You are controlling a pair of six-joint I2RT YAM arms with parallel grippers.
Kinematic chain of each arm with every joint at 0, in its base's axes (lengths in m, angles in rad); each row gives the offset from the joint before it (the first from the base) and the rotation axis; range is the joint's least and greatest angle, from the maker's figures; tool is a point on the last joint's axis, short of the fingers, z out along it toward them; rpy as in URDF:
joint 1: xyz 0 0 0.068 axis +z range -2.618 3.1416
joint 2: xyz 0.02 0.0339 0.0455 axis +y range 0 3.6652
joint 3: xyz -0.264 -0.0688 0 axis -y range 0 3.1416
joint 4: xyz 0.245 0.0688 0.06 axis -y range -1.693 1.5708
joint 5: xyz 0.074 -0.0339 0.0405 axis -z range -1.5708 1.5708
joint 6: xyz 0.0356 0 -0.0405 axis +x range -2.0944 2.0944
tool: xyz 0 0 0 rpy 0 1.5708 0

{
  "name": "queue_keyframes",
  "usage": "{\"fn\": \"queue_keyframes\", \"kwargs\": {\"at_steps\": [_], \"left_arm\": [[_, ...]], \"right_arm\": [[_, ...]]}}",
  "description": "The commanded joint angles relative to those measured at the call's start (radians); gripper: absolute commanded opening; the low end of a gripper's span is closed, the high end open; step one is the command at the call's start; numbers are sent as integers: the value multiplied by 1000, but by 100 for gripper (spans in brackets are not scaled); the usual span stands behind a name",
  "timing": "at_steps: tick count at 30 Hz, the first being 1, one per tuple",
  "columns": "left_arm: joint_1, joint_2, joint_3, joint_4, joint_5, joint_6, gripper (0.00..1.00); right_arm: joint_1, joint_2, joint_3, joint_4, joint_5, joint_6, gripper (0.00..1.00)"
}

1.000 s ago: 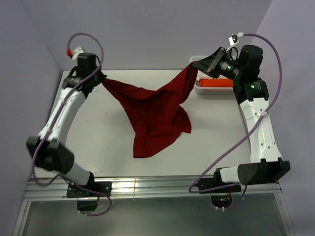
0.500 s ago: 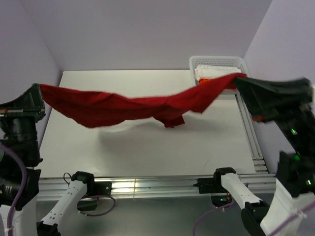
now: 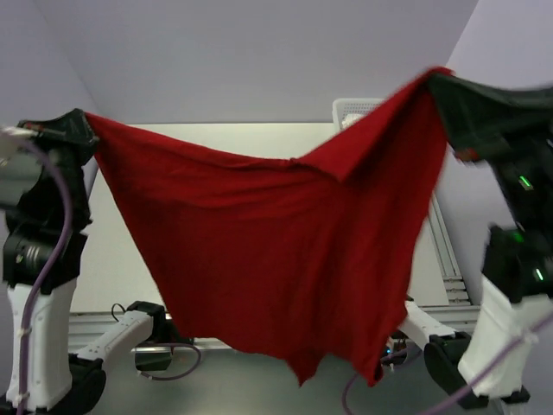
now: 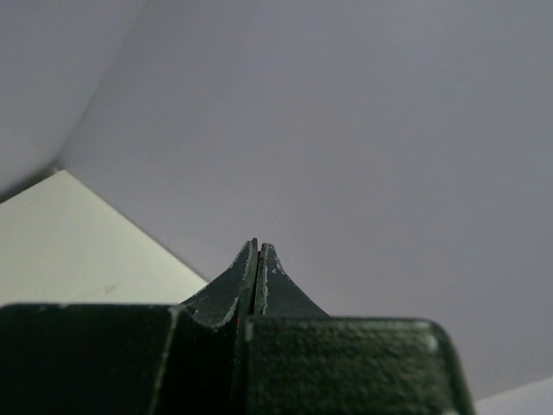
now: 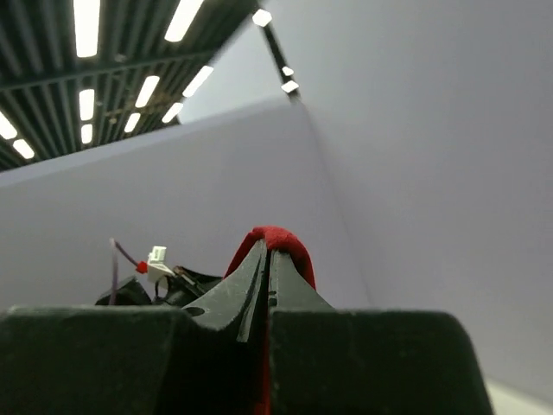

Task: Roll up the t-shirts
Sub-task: Flatten the tshirt

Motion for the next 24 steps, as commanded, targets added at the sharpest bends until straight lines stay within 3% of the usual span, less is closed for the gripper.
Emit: {"fn": "queue_keyframes", "kwargs": {"at_steps": [1,7,12,15,18,24], "left_arm": [[2,90,-28,38,-89,51,0],[86,177,-326,173,-31,3,1],[156,379,-470,319,-31,-34,0],[196,524,-480,394,-22,-57,0],[212,683,-429,436,-9,-77,0],[276,1027,-129,441,32,-80,0]], "right_arm": [[3,143,-138,-24,38,102,0],[44,261,-481,53,88,93,0],[97,536,-547,197,107,76,0],[127,743,-482,260,127,96,0],[135,980,-312,258,128,116,0],[140,1456,343,206,128,177,0]]}}
